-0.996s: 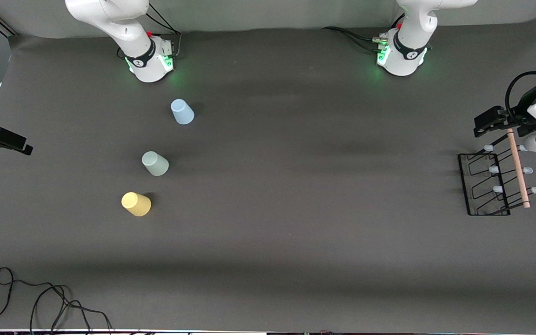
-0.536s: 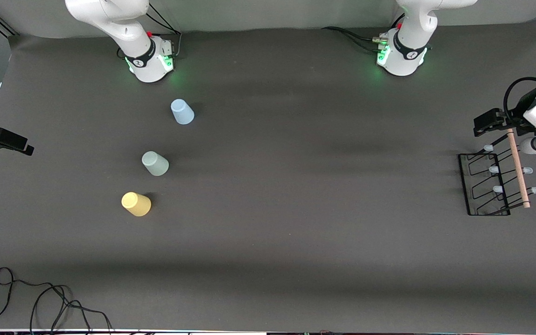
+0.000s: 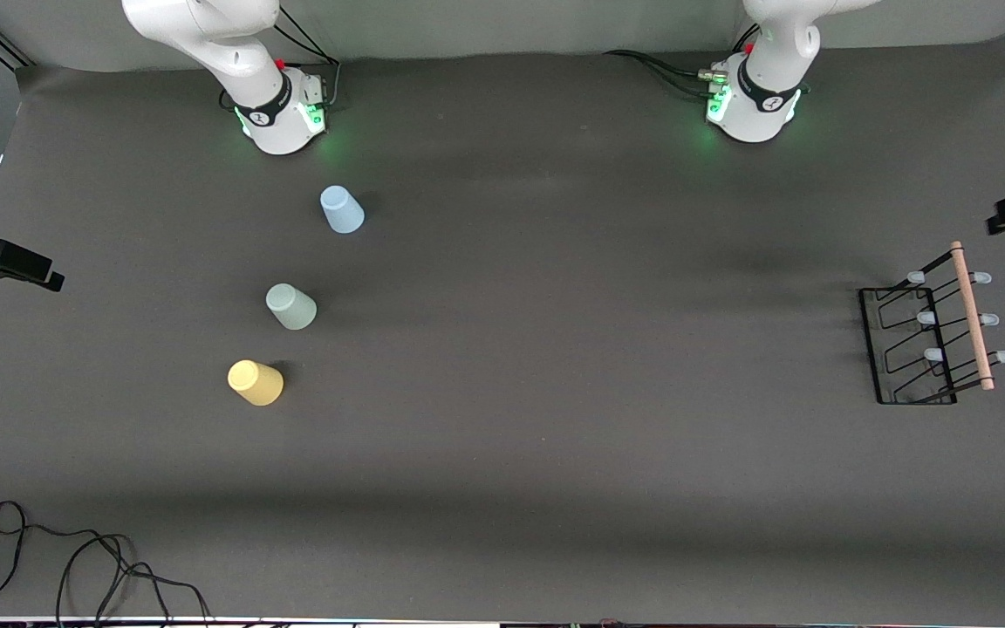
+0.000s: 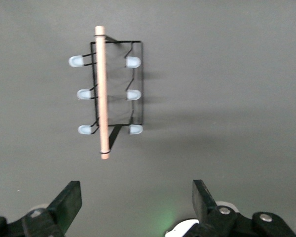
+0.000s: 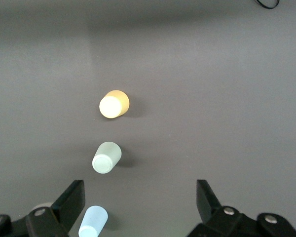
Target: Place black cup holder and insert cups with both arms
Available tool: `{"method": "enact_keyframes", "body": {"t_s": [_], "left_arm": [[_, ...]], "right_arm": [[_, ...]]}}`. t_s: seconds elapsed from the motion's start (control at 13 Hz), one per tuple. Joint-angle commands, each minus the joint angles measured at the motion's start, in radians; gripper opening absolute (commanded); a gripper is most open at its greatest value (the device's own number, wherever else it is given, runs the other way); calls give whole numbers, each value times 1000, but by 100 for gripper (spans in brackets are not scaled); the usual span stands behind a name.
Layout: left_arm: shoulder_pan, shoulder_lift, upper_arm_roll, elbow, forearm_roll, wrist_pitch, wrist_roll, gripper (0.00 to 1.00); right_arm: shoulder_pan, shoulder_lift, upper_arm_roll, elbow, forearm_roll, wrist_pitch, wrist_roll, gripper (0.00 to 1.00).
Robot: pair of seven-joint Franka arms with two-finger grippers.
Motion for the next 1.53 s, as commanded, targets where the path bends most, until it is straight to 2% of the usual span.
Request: {"method": "enact_keyframes", "body": {"t_s": [0.0,0.31,0.61,0.77,1.0,1.46], "left_arm": [[39,-30,-10,-31,20,21,89,100],[94,-32,-10,-141,40,144,206,100],[117,-18,-10,-328,31,400,206,100],[120,9,-10,-390,28,507,203,100],[146,103,-10,-396,28,618,203,100],[124,186,-16,-390,27,705,191,97]], "right_arm": [[8,3,-6,13,-12,-16,-20,100],[8,3,-6,13,-12,-16,-20,100],[8,3,-6,13,-12,-21,-22,100],[8,3,-6,13,-12,-21,-22,100],[6,3,-6,13,-12,-21,-22,100],[6,3,-7,13,-12,-21,-23,100]]}}
